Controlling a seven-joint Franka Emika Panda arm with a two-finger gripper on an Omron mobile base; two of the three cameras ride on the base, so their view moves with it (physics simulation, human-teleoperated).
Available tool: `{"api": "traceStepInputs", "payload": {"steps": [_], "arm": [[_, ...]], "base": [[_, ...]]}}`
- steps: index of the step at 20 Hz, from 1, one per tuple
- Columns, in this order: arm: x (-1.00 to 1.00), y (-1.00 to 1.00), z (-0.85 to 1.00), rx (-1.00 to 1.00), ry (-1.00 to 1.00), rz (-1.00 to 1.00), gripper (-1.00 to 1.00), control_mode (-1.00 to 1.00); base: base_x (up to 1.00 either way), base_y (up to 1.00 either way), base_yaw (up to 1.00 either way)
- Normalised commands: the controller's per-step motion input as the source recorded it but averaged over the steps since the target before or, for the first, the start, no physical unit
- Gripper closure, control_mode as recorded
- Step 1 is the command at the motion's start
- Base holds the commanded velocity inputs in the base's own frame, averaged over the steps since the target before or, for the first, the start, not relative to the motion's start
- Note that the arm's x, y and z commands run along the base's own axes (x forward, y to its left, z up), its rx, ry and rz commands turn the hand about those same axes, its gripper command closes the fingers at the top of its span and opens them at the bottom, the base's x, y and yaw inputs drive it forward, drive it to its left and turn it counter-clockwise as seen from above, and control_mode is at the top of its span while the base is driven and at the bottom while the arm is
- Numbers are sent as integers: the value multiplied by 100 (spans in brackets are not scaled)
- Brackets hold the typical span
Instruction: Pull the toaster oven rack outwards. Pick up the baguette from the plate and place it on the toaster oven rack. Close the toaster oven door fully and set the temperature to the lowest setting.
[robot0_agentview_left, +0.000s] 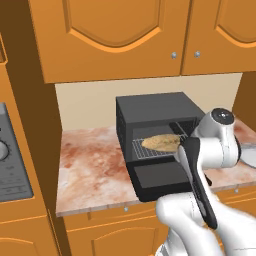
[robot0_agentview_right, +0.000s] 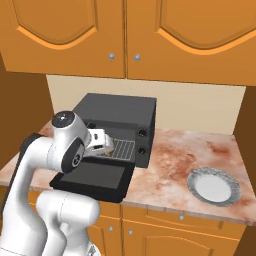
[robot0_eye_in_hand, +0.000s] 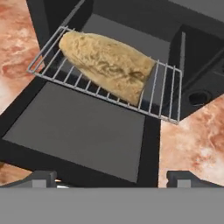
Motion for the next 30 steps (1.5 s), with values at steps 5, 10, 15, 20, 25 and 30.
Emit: {"api": "traceStepInputs", "payload": {"steps": [5,10,15,20,25,30], "arm": [[33,-1,-2,13,32,-20,-100,-100],[6,0,-6,13,27,-2,-100,-100],[5,0,-34,12,10,0,-100,-100],[25,-11,-76,5,1,-1,-100,-100],[15,-12,-42,0,-7,-2,-100,-100],[0,-1,-13,0,-21,-1,-100,-100]], "base": [[0,0,0],[0,0,0],[0,0,0],[0,0,0],[0,0,0],[0,0,0]]}}
